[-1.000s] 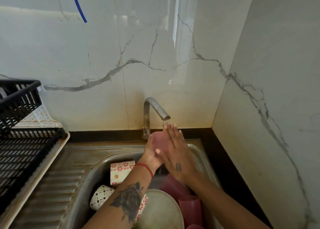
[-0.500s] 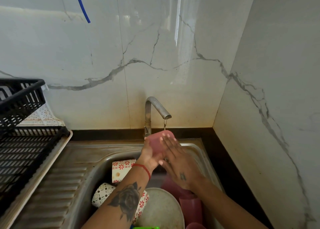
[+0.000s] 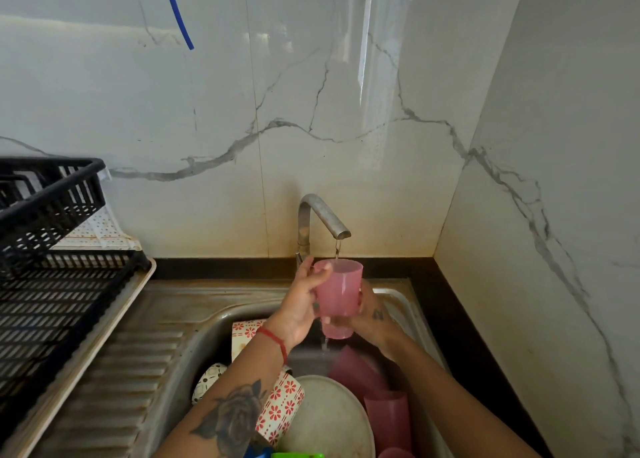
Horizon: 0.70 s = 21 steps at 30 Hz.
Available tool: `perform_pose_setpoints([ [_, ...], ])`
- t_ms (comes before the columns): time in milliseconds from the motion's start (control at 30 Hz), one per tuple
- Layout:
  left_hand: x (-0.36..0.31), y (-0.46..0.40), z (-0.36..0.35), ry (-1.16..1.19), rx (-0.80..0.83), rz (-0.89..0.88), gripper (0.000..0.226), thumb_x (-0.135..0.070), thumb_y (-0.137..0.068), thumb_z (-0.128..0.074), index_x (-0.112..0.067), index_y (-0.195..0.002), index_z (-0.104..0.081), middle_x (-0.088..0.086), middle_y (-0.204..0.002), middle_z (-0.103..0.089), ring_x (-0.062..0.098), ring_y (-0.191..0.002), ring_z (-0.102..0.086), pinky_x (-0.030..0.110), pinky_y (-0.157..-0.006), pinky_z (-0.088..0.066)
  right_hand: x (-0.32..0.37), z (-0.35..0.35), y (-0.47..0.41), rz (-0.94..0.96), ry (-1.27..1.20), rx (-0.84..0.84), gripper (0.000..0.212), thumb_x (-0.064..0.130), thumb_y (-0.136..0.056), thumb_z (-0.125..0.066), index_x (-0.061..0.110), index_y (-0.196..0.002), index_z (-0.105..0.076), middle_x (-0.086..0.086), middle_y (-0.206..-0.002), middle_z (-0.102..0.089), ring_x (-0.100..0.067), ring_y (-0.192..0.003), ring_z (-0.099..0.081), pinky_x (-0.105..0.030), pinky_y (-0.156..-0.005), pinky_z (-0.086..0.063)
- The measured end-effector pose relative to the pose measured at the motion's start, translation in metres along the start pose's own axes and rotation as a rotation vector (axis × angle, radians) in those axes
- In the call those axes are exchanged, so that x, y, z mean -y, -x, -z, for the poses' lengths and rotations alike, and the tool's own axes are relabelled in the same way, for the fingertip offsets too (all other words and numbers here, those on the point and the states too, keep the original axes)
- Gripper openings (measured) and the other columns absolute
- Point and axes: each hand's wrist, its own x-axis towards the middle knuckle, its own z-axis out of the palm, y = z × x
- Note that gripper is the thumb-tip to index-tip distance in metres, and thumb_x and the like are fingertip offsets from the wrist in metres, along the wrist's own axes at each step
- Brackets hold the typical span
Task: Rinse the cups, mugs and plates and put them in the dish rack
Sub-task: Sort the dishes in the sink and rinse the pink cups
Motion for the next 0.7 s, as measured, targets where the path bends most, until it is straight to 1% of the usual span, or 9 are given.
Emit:
perform_pose_setpoints([
  [67, -0.007, 0.003, 0.006, -0.105, 0.015, -0.043, 0.043, -0.041, -0.085, -0.060, -0.029, -0.127, -0.055, 0.004, -0.125, -0.062, 0.019, -0.106, -0.060, 0.030, -0.073, -0.048, -0.002, -0.006, -0.003, 0.005, -0.067, -0.032, 0.096, 0.011, -0.062, -0.088, 0.023, -0.140, -0.033, -0.001, -0.127, -0.052, -0.020, -0.117, -0.051, -0.042, -0.094, -0.051],
  [100, -0.009, 0.004, 0.009, -0.142, 0.022, -0.060, 0.032, -0.041, -0.088, -0.055, -0.033, -0.118, -0.059, -0.001, -0.119, -0.066, 0.016, -0.105, -0.062, 0.029, -0.077, -0.048, -0.002, -0.010, -0.004, 0.011, -0.094, -0.059, 0.097, 0.009, -0.061, -0.088, 0.023, -0.140, -0.033, -0.002, -0.127, -0.052, -0.020, -0.117, -0.051, -0.043, -0.094, -0.052],
  [133, -0.011, 0.006, 0.012, -0.168, 0.027, -0.075, 0.026, -0.041, -0.090, -0.051, -0.036, -0.113, -0.061, -0.006, -0.113, -0.069, 0.013, -0.104, -0.064, 0.029, -0.080, -0.047, -0.002, -0.015, -0.005, 0.022, -0.106, -0.094, 0.097, 0.007, -0.061, -0.088, 0.022, -0.140, -0.034, -0.002, -0.127, -0.053, -0.020, -0.117, -0.051, -0.044, -0.093, -0.052],
  [200, -0.015, 0.009, 0.018, -0.203, 0.032, -0.100, 0.026, -0.039, -0.095, -0.045, -0.034, -0.116, -0.060, -0.011, -0.108, -0.071, 0.008, -0.103, -0.065, 0.030, -0.084, -0.046, -0.003, -0.024, -0.008, 0.060, -0.076, -0.179, 0.092, 0.007, -0.062, -0.088, 0.018, -0.138, -0.037, -0.003, -0.128, -0.054, -0.020, -0.116, -0.053, -0.043, -0.093, -0.052],
  [300, -0.017, 0.010, 0.027, -0.200, -0.004, -0.097, 0.028, -0.035, -0.099, -0.041, -0.031, -0.121, -0.058, -0.007, -0.115, -0.068, 0.012, -0.110, -0.063, 0.031, -0.089, -0.047, -0.004, -0.029, -0.014, 0.146, 0.104, -0.283, 0.084, 0.016, -0.065, -0.087, 0.019, -0.136, -0.041, 0.000, -0.130, -0.054, -0.017, -0.116, -0.054, -0.036, -0.093, -0.052],
  [400, -0.019, 0.008, 0.030, -0.128, -0.028, -0.054, 0.027, -0.033, -0.101, -0.040, -0.029, -0.121, -0.057, -0.006, -0.117, -0.065, 0.018, -0.111, -0.061, 0.033, -0.086, -0.048, 0.000, -0.019, -0.017, 0.278, 0.370, -0.373, 0.075, 0.023, -0.073, -0.082, 0.017, -0.138, -0.046, -0.002, -0.134, -0.054, -0.019, -0.122, -0.051, -0.039, -0.097, -0.049],
  [500, -0.017, -0.001, 0.025, -0.011, -0.047, 0.013, 0.027, -0.032, -0.100, -0.042, -0.022, -0.120, -0.059, 0.000, -0.123, -0.063, 0.023, -0.110, -0.061, 0.036, -0.087, -0.049, 0.008, -0.002, -0.014, 0.378, 0.649, -0.422, 0.077, 0.020, -0.074, -0.080, 0.015, -0.141, -0.043, -0.009, -0.136, -0.052, -0.027, -0.125, -0.047, -0.043, -0.099, -0.046],
  [600, -0.013, -0.015, 0.015, 0.151, -0.087, 0.074, 0.035, -0.034, -0.101, -0.042, -0.013, -0.123, -0.058, 0.010, -0.122, -0.063, 0.027, -0.105, -0.062, 0.037, -0.081, -0.052, 0.018, 0.015, -0.011, 0.472, 0.825, -0.415, 0.075, 0.013, -0.065, -0.081, 0.009, -0.134, -0.052, -0.014, -0.121, -0.061, -0.035, -0.109, -0.056, -0.047, -0.087, -0.050],
  [700, -0.005, -0.031, 0.006, 0.229, -0.107, 0.114, 0.043, -0.043, -0.100, -0.039, -0.010, -0.116, -0.060, 0.015, -0.105, -0.067, 0.030, -0.096, -0.063, 0.038, -0.074, -0.054, 0.026, 0.028, -0.011, 0.520, 0.998, -0.350, 0.067, 0.021, -0.060, -0.079, 0.013, -0.123, -0.059, -0.007, -0.113, -0.065, -0.030, -0.098, -0.056, -0.038, -0.078, -0.046],
])
